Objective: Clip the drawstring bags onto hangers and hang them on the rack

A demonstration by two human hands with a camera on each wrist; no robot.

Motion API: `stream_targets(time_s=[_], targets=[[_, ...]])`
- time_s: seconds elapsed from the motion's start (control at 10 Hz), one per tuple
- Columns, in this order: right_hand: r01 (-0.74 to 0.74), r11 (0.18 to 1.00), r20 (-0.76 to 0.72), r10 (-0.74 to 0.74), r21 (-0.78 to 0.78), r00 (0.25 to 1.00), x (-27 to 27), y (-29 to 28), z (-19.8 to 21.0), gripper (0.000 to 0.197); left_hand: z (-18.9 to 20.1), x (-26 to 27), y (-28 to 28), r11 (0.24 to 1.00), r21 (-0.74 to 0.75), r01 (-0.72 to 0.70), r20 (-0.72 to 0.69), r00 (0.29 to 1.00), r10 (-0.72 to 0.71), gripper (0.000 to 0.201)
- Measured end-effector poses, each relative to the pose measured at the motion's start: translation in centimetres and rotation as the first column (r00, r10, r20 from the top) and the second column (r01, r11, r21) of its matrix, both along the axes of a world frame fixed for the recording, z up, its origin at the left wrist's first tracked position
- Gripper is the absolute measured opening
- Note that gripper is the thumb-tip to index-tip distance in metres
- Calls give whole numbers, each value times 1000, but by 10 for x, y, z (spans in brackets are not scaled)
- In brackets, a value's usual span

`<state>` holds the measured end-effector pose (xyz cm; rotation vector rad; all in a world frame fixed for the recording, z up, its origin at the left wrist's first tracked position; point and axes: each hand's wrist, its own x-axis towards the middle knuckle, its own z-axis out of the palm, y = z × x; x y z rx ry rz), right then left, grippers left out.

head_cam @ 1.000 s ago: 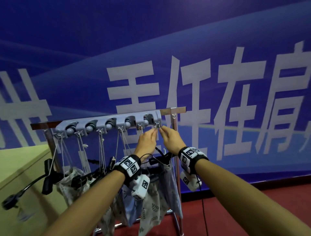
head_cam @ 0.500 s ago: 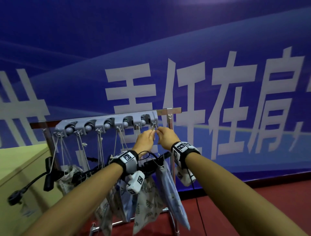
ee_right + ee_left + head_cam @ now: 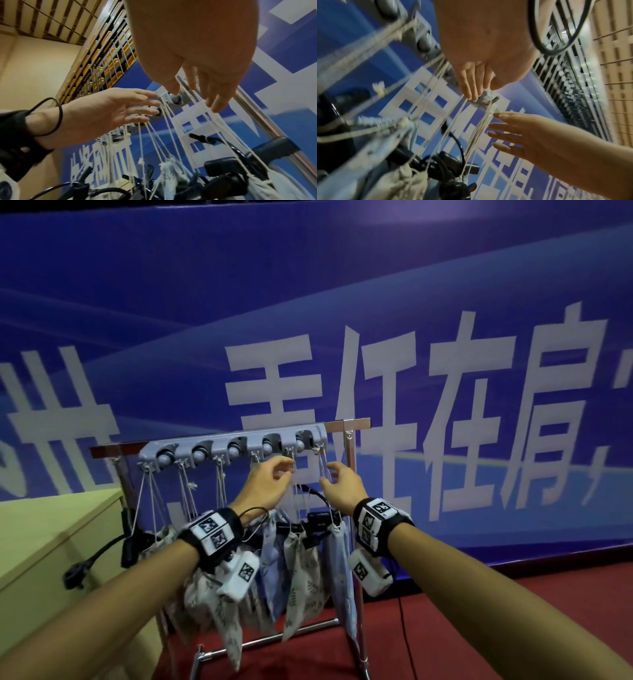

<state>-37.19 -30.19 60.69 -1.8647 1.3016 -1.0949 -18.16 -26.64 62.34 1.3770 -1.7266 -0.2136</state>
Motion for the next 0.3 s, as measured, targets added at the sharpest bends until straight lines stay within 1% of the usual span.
stream_targets(time_s=[0.1,0.2,0.3], targets=[[-38,996,-51,33,-87,998,5,24,17,41,23,20,48,999,-39,12,124,992,-7,24],[-86,978,-130,62,-191,990,17,47,44,33,46,44,85,998,-36,-43,240,969,50,20],[-104,968,-220,53,-228,974,29,65,64,25,59,78,102,986,19,-164,283,947,152,18]])
